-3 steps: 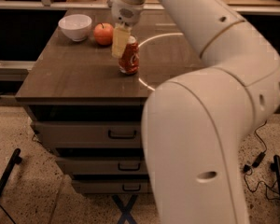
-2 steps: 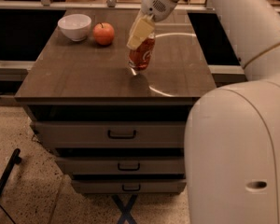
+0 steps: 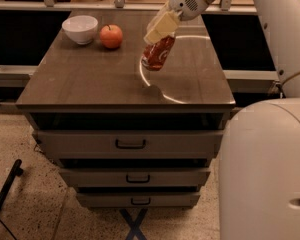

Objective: Knock coke can over

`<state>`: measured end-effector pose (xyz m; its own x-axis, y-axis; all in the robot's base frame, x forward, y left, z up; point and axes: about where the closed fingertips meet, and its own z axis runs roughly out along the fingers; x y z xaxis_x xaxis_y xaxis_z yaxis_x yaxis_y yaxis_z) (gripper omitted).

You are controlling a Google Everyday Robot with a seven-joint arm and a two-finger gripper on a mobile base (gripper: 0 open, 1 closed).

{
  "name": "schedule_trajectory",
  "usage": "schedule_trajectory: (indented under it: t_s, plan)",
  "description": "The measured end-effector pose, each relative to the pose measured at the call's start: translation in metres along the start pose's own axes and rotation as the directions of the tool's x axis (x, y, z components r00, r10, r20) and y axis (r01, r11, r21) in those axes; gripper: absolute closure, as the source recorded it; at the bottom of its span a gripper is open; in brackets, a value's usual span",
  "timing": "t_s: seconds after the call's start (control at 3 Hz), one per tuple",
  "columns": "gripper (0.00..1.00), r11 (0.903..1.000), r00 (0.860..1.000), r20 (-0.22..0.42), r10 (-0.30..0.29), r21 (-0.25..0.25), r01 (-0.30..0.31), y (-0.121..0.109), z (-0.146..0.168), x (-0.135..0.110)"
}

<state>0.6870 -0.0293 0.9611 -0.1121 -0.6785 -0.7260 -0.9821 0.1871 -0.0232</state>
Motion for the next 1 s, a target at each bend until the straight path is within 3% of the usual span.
schedule_trajectory:
  t_s: [0.33,0.67,1.0]
  plan:
    - [1.0,0.9988,0.995,0.087,0.043,0.021,-0.045,-0.004,-0.005,0.006]
    - [1.0,0.9936,0.978,0.188,0.088,0.053,-0.1,-0.007,0.01,0.022]
    - [1.0,0.9882,0.962,0.248,0.114,0.071,-0.135,-0.007,0.018,0.032]
